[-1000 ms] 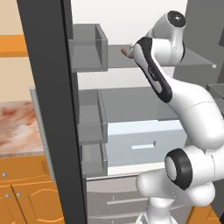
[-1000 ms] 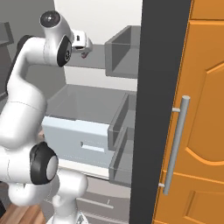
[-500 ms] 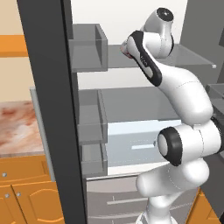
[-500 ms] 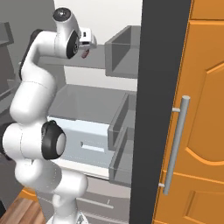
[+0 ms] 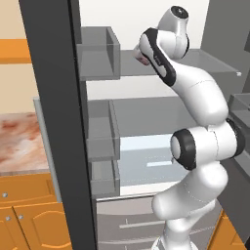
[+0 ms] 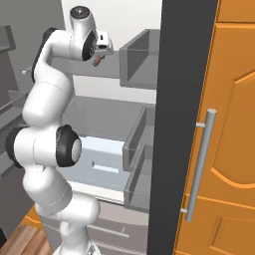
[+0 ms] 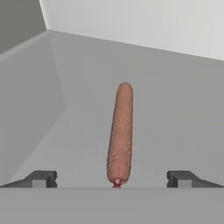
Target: Retrieve the sausage and cheese from the fridge and place them on the cutting board on the counter.
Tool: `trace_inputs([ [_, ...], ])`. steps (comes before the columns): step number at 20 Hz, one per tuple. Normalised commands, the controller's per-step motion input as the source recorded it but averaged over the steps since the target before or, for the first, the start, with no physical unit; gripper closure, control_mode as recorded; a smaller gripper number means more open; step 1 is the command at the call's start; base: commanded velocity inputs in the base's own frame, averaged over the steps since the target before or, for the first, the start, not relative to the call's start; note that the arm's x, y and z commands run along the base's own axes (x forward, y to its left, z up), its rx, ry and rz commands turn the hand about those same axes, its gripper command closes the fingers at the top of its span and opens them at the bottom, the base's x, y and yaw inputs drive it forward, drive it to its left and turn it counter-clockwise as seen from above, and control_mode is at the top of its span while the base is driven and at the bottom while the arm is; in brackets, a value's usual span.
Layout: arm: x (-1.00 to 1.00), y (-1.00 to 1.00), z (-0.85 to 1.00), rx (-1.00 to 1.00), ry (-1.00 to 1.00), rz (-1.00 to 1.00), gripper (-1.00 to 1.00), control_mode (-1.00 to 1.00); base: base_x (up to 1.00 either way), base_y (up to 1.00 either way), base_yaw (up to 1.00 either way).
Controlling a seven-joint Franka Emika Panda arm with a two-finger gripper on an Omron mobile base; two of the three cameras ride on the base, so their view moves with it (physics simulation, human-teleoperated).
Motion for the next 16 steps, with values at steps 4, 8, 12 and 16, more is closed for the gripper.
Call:
trace_inputs([
  [4,0.58,0.09,0.0,0.0,0.0,0.0,-1.0,-1.0,0.0,0.0,0.0],
  [8,0.65,0.1,-0.17,0.0,0.01,0.0,-1.0,-1.0,0.0,0.0,0.0],
  [12,0.61,0.1,-0.12,0.0,0.01,0.0,-1.0,-1.0,0.0,0.0,0.0],
  [16,0.56,0.04,-0.16,0.0,0.04,0.0,-1.0,-1.0,0.0,0.0,0.0],
])
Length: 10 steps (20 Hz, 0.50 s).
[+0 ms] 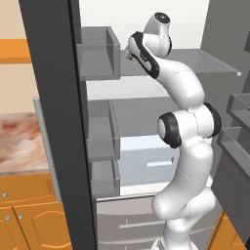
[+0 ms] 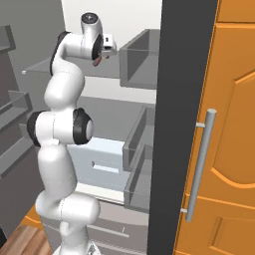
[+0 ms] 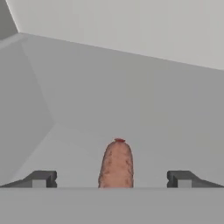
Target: Retrieve the sausage and cheese from the fridge and place them on the cutting board on the counter.
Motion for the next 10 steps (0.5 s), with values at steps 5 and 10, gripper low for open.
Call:
trace_inputs([
  [5,0.5,0.0,-0.11,0.0,0.02,0.0,-1.0,-1.0,0.0,0.0,0.0],
  [10,0.11,0.0,0.0,0.0,0.0,0.0,-1.0,-1.0,0.0,0.0,0.0],
])
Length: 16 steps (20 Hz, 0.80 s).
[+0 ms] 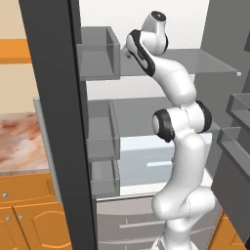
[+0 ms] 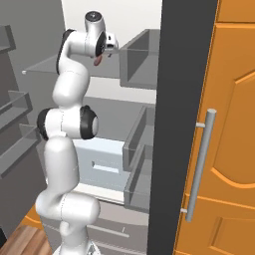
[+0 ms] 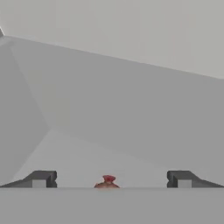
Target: Retrieve the sausage and cheese from the fridge and place them on the cutting board on the counter.
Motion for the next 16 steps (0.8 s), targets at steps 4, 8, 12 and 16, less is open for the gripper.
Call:
trace_inputs([
  [4,-0.1,0.0,-0.06,0.0,0.01,0.0,-1.0,-1.0,0.0,0.0,0.0],
  [8,-0.15,0.0,-0.01,0.0,0.0,0.0,-1.0,-1.0,0.0,0.0,0.0],
  [12,-0.18,0.0,-0.02,0.0,0.0,0.0,-1.0,-1.0,0.0,0.0,0.0],
  [16,-0.16,0.0,-0.11,0.0,0.0,0.0,-1.0,-1.0,0.0,0.0,0.0],
])
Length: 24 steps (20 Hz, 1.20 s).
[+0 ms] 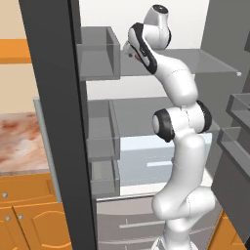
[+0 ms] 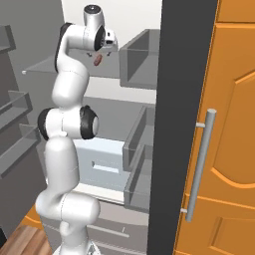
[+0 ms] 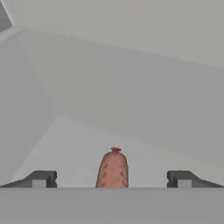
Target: Retrieve the sausage and cheese from the fridge and place them on the cutting board on the counter.
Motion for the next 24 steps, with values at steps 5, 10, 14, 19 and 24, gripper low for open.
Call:
trace_inputs([
  [5,-0.14,0.0,-0.24,0.0,0.0,0.0,-1.0,-1.0,0.0,0.0,0.0],
  [10,-0.07,-0.01,-0.31,0.0,0.0,0.0,-1.0,-1.0,0.0,0.0,0.0],
  [14,-0.12,-0.03,-0.28,0.0,0.0,0.0,-1.0,-1.0,0.0,0.0,0.0],
  [19,-0.23,-0.01,-0.34,0.0,0.0,0.0,-1.0,-1.0,0.0,0.0,0.0],
  [24,-0.26,0.0,-0.32,0.0,0.0,0.0,1.0,-1.0,0.0,0.0,0.0],
])
